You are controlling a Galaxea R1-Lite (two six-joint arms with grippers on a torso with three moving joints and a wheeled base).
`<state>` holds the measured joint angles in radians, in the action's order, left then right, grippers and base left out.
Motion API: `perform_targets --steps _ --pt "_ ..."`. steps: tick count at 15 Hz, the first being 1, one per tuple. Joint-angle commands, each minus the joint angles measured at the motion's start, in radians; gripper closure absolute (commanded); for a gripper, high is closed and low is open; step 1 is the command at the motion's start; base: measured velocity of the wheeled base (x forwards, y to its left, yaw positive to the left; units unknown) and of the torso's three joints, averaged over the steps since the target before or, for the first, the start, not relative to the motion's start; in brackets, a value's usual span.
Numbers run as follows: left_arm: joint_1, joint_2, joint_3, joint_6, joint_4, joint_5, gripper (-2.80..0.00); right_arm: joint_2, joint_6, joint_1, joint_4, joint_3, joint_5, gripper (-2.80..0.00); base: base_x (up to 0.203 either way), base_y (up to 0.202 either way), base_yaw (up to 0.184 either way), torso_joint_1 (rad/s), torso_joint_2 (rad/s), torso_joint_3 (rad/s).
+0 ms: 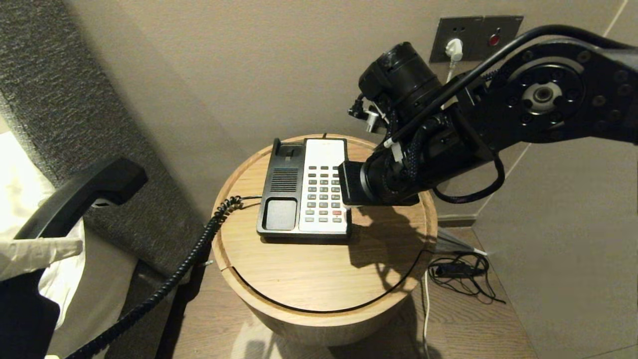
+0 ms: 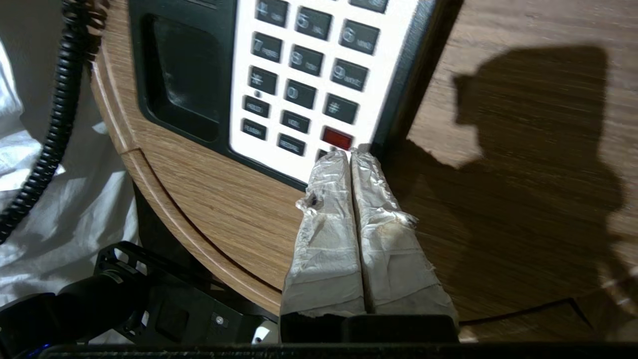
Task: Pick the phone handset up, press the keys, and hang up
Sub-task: Dial the number
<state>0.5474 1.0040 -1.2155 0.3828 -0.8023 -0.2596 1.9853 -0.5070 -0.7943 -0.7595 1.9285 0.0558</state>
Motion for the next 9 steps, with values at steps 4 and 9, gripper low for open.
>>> perform_targets --steps 4,9 --pt "0.0 0.002 0.005 0.004 -0.005 -0.003 0.0 0.029 -0.033 -0.009 -0.015 0.004 -0.01 0.0 0.0 0.0 0.0 0.0 0.0 0.0" --pt "0.0 -0.001 0.005 0.004 -0.005 -0.003 0.0 0.046 -0.033 -0.026 -0.007 0.007 -0.011 0.0 0.0 0.0 0.0 0.0 0.0 0.0"
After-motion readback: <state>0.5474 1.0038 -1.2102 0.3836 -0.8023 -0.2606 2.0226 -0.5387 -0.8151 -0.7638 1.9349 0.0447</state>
